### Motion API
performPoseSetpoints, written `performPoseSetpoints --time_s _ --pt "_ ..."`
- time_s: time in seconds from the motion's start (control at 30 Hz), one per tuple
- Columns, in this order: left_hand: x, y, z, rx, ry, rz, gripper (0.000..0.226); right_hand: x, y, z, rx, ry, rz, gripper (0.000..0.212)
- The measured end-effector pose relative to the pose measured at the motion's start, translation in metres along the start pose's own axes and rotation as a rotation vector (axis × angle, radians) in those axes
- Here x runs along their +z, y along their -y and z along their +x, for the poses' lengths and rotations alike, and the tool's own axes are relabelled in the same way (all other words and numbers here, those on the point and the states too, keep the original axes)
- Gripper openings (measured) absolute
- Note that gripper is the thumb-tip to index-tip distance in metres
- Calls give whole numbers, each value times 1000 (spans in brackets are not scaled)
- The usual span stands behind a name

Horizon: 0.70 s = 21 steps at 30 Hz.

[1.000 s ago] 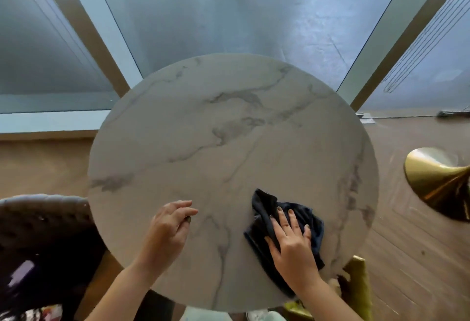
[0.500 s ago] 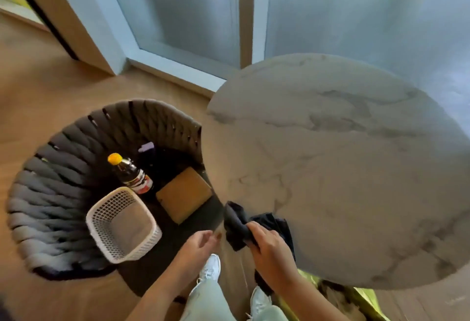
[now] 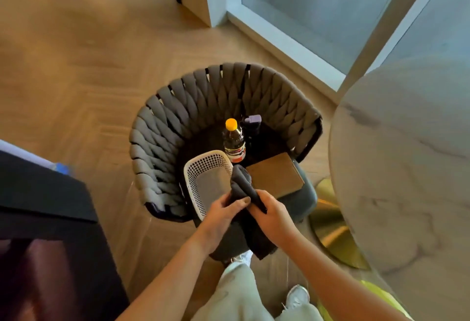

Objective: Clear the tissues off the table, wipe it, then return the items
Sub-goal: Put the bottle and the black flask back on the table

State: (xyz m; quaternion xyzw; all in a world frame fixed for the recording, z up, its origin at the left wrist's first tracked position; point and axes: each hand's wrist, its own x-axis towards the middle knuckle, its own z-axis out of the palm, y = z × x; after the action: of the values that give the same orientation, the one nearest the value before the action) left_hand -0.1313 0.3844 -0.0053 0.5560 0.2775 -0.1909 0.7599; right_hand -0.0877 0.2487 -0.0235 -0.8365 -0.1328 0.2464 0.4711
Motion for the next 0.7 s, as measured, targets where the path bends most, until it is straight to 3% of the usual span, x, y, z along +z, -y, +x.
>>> performPoseSetpoints --time_s 0.2,0.43,0.7 --pt "-69 2 50 -48 -98 -18 30 43 5 62 314 179 227 22" --pt "-117 9 114 -21 -119 182 29 85 -21 116 369 111 32 30" --pt "-155 34 171 -108 -203 636 40 118 -51 145 440 321 57 49"
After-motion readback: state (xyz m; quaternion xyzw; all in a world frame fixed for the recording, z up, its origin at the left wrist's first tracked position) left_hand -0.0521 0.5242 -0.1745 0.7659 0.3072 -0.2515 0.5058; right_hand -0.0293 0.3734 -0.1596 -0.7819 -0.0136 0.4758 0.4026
